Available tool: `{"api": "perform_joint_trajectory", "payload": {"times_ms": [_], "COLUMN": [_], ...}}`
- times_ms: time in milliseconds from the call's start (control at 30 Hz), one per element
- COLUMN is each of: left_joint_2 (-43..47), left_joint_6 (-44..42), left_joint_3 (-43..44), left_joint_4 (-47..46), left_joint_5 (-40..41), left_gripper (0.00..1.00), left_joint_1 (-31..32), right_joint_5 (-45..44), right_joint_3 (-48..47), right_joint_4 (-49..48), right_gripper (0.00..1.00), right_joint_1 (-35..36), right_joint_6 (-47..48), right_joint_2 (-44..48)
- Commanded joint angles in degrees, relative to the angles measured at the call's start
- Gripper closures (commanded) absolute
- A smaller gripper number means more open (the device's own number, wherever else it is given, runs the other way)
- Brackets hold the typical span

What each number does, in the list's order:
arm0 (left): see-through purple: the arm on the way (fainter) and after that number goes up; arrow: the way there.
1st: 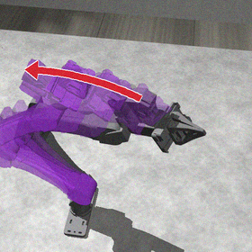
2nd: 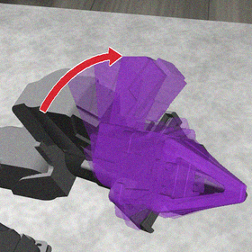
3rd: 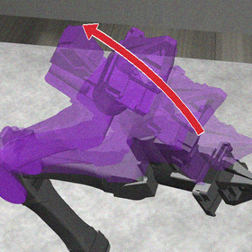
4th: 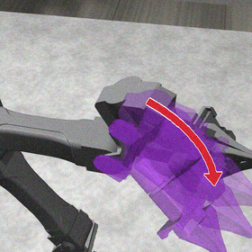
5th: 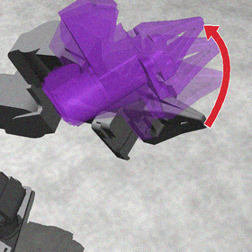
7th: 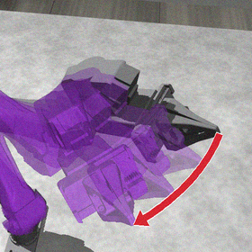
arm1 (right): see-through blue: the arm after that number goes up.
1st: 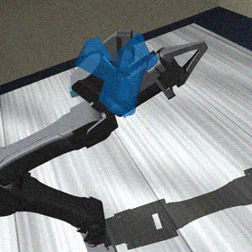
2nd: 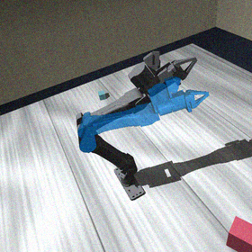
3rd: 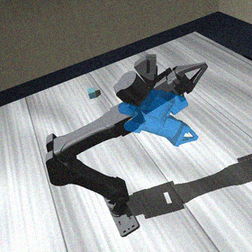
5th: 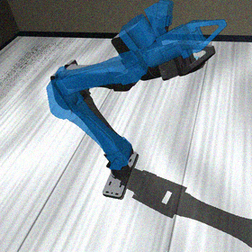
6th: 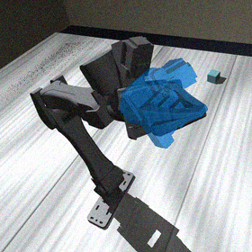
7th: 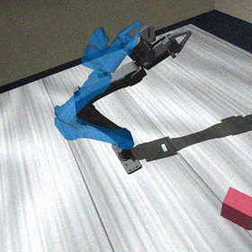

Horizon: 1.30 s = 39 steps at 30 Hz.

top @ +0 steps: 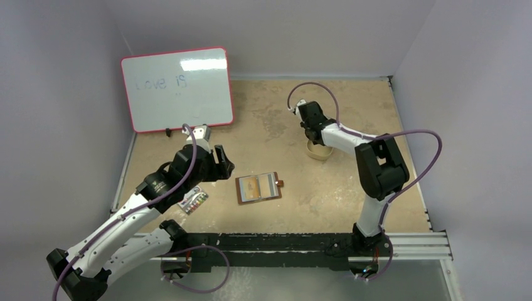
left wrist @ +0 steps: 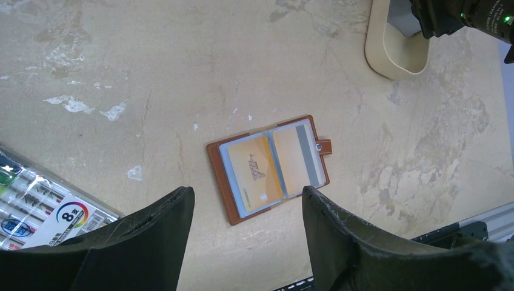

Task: Put the credit cards into the card holder
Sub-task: Pick up the credit card from the storage box.

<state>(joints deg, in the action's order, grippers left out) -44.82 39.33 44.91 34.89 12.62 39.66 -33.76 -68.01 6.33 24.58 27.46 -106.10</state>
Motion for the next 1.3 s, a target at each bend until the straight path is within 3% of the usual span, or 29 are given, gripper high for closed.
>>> {"api": "perform_joint_trajectory", "payload": {"times_ms": [0, 433, 667, 867, 1067, 1267], "left_joint_2": [0.19, 0.81, 1.20, 1.28, 1.39, 2.04], "left_joint_6": [-1.01, -0.84, -0.66, -0.75, -0.95, -0.84], "left_joint_3": [0.53, 0.36, 0.27, 0.25, 0.25, 0.21], "left_joint_4": [-1.69, -1.58, -1.49, -1.53, -1.50, -1.52], "left_joint_5": [0.65, 1.07, 1.02, 0.76, 0.91, 1.01], "left_gripper": [0.35, 0.35, 0.35, 0.35, 0.35, 0.35], "left_joint_1": [-0.13, -0.12, -0.18, -0.11, -0.11, -0.11], "right_joint_5": [-3.14, -0.13, 7.08, 8.02, 5.47, 1.22], "right_joint_3": [-0.69, -0.74, -2.01, -2.01, -2.81, -3.42], "right_joint_4": [-3.76, -2.84, 1.39, 1.22, 0.21, -1.21], "right_gripper": [0.59, 0.69, 0.58, 0.53, 0.53, 0.60], "right_joint_1": [-0.54, -0.89, -1.11, -2.21, -2.59, -2.66], "right_joint_6": [-0.42, -0.39, -1.41, -0.59, -0.92, -1.74], "right_joint_2": [4.28, 3.89, 3.79, 0.64, -1.42, -0.68]}}
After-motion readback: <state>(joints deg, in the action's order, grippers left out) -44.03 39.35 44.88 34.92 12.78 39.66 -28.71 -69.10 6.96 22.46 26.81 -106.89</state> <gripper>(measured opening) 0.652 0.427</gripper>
